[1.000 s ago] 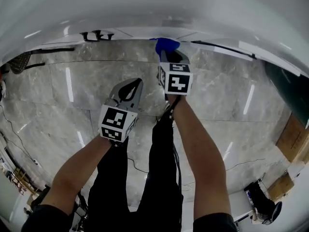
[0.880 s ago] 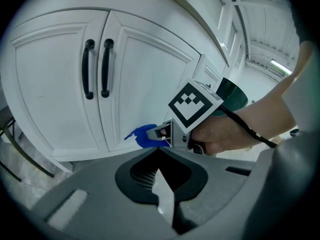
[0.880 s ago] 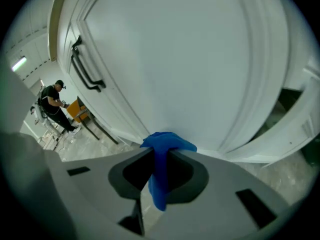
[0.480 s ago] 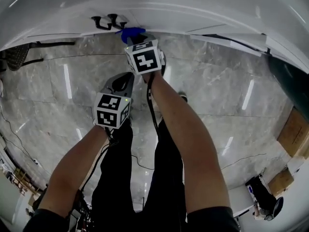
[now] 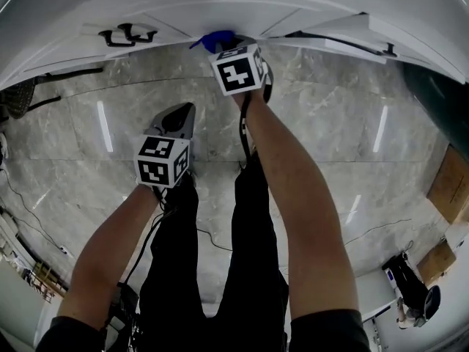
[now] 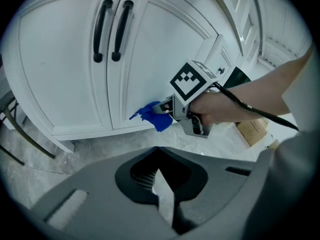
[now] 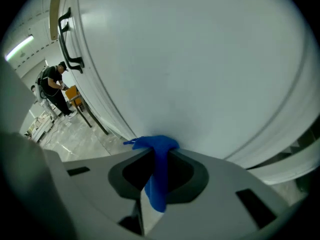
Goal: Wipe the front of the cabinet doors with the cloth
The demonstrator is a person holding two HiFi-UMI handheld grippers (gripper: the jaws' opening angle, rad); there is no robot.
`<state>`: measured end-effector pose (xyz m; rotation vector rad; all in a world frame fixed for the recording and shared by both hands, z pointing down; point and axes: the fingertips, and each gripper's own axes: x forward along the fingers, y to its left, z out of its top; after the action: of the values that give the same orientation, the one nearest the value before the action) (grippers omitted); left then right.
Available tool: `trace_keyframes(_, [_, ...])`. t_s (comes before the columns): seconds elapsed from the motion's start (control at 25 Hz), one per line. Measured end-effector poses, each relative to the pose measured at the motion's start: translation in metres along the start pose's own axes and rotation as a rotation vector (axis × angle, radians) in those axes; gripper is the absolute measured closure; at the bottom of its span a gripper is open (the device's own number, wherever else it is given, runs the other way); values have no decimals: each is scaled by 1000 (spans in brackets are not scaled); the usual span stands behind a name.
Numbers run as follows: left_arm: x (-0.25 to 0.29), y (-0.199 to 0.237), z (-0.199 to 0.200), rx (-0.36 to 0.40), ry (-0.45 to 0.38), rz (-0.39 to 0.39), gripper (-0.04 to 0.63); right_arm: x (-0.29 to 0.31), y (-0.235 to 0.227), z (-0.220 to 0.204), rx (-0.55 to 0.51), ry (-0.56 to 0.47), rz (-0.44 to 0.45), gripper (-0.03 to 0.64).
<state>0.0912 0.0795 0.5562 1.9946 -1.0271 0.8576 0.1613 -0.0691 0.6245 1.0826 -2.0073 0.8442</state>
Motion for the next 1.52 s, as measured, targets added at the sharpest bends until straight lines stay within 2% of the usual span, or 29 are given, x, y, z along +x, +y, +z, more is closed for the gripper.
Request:
trace_keyframes(0.16, [15,-18,6,-65,4,-10,597,-22,-59,-19,76,8,-117,559])
trace_keyframes(0.24, [20,-25,7,-78,6,-12,597,-33,-76,-23,103,6,-147,559])
trace_keyframes(0.4, [24,-36,7,-85,13,-18,597,-43,-82,-38,87,22,-151,560])
trace_keyframes(0.56, [21,-31,7,-95,13,-16,597,-54,-81,-44,115,17,-170,560])
trace_keyframes(0.68, [11,-15,3,-168,15,-4,597,-55,-60,-62,130,58,-175,560])
trace_keyframes(0.84, [-9,7,-9,-252,14,9,597,-34,-6,-72,109,100,-112,559])
trace_keyframes(1.16, [-51,54,-38,-270,10,18,597,51,96,-15,45,42,36,559])
trace_keyframes(1.32, [-64,71,-48,-291,0,38,597,74,110,10,57,24,71,559])
trace_keyframes(1.44, [-65,74,-48,-286,-2,55,597,75,106,10,-11,50,84,560])
trace_keyframes(1.52, [-60,68,-44,-280,-6,53,597,69,91,5,-54,55,60,560])
